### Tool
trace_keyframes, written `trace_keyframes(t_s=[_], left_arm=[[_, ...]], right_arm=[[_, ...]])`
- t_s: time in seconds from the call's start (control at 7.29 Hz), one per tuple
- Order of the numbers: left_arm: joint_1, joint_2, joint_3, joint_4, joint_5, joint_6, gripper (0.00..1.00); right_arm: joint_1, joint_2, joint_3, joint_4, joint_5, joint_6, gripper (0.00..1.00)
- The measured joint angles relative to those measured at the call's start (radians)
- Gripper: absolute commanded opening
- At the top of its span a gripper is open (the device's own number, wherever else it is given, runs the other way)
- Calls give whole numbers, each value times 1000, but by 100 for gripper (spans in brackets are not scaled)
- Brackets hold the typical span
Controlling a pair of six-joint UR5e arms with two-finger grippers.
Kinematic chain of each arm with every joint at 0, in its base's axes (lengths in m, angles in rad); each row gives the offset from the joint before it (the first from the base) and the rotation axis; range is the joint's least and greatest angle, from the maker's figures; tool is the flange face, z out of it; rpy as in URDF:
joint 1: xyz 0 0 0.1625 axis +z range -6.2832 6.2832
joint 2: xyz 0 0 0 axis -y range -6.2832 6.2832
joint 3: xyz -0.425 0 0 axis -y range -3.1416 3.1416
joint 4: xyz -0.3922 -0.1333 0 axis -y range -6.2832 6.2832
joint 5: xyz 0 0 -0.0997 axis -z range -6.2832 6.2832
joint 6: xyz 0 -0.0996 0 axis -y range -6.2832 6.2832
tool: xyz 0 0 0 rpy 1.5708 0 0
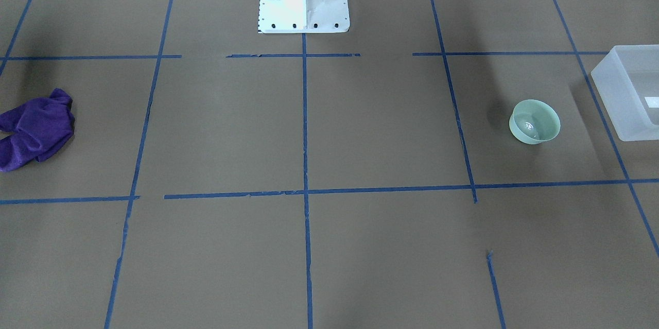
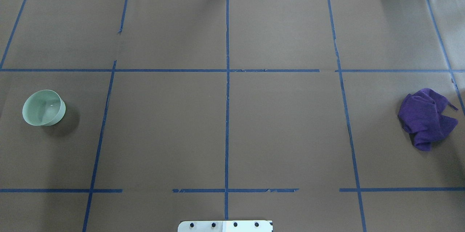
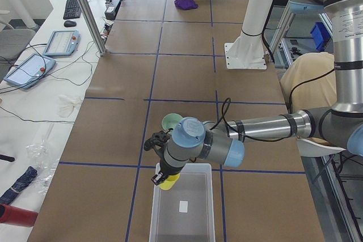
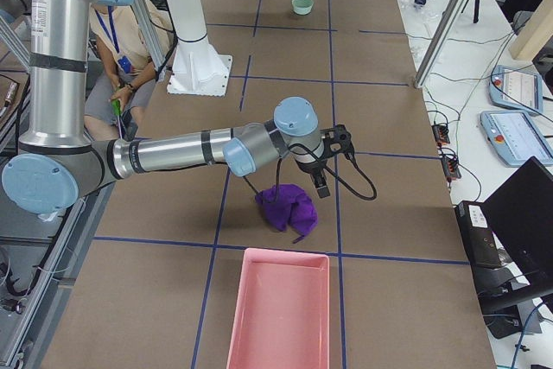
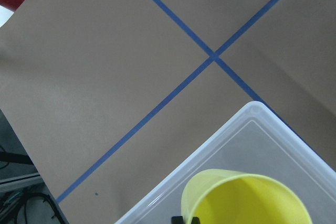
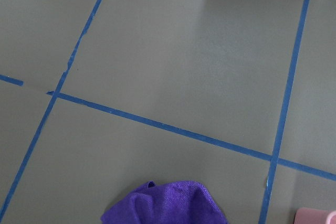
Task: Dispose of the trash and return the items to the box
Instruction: 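Carry the yellow cup with the left gripper into the clear bin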
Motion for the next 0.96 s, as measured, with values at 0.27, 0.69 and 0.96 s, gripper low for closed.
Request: trace_keyframes(t_s=[0.27, 0.69, 0.96], left_arm=[[36, 55, 85, -221, -57, -170, 0], [192, 74, 134, -278, -124, -230, 29], [228, 77, 168, -291, -128, -226, 99]], right_arm=[[0, 0, 0, 0, 0, 0, 100], [0, 0, 0, 1, 0, 0, 100], [-1, -1, 0, 0, 1, 0, 100]])
